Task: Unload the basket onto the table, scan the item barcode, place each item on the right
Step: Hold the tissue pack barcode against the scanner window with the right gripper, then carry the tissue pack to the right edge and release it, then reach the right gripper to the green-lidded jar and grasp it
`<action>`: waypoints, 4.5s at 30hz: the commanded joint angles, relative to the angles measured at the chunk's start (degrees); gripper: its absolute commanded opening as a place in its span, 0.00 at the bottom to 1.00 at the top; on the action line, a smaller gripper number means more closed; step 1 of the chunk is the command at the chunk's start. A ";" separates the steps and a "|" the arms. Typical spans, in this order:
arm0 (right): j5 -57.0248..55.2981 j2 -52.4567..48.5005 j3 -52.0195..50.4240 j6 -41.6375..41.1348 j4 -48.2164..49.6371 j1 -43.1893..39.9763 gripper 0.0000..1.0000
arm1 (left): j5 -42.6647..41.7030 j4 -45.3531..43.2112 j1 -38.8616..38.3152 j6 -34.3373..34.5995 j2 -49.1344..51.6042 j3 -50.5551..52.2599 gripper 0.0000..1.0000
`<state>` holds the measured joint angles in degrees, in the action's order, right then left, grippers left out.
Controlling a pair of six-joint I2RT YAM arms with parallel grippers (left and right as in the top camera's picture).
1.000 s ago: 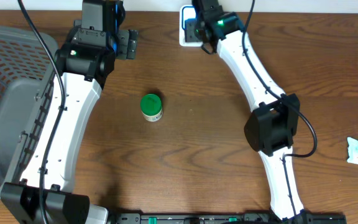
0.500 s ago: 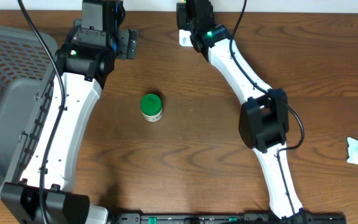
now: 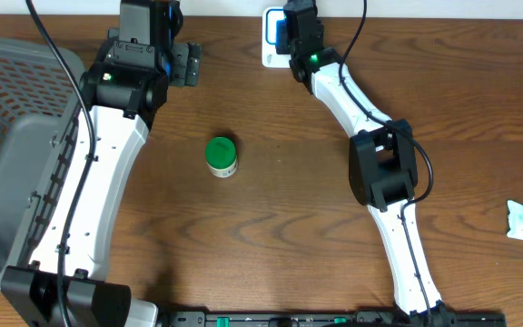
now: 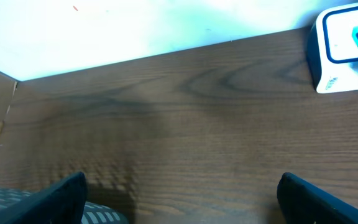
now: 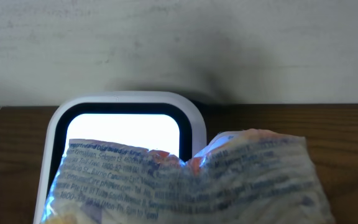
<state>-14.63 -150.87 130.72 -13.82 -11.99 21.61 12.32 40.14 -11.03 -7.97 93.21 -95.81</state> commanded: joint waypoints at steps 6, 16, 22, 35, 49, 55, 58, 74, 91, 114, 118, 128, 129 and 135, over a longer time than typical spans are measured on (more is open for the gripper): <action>-0.09 -0.44 0.11 0.61 -0.20 1.81 0.57 | 0.31 0.13 0.13 -0.37 -0.74 0.02 0.98; -0.11 -0.44 0.11 0.83 0.33 3.30 0.58 | 0.31 0.13 0.13 -0.37 -0.74 0.02 0.98; -0.11 -0.44 0.17 1.20 0.68 3.21 0.57 | 0.31 0.13 0.13 -0.37 -0.74 0.02 0.98; -2.25 12.50 2.84 3.15 -17.38 3.48 0.55 | 0.31 0.13 0.13 -0.37 -0.74 0.02 0.98; -6.80 23.67 1.70 -13.66 -67.23 -14.01 0.50 | 0.31 0.13 0.13 -0.37 -0.74 0.02 0.98; -8.98 23.34 -3.30 -14.01 -71.65 -27.63 0.56 | 0.31 0.13 0.13 -0.37 -0.74 0.02 0.98; -9.31 23.34 -7.19 -14.01 -69.75 -34.32 0.57 | 0.31 0.13 0.13 -0.37 -0.74 0.02 0.98; -9.22 23.34 -29.79 -13.31 -48.89 -61.86 0.60 | 0.31 0.13 0.13 -0.37 -0.74 0.02 0.98; 29.59 23.89 7.28 -12.26 -74.71 -56.70 0.99 | 0.31 0.13 0.13 -0.37 -0.74 0.02 0.98; 25.22 23.78 -2.60 0.15 -64.57 2.60 0.99 | 0.31 0.13 0.13 -0.35 -0.74 0.02 0.98; 25.11 23.78 -5.79 -1.68 -59.49 7.65 0.99 | 0.31 0.13 0.13 -0.37 -0.74 0.02 0.98; 25.18 23.78 -13.53 -4.20 -55.87 11.47 0.99 | 0.31 0.09 0.13 -0.37 -0.74 0.02 0.98; 25.18 23.78 -13.53 -4.17 -55.87 11.69 0.99 | 0.31 -0.02 0.13 -0.37 -0.74 0.02 0.98; 25.20 23.78 -13.53 -4.20 -55.34 12.72 0.99 | 9.05 -0.98 0.20 -2.03 -3.39 -0.52 0.98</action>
<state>10.85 -127.13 117.43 -17.39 -67.57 33.50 14.83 38.79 -11.03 -8.99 92.95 -95.81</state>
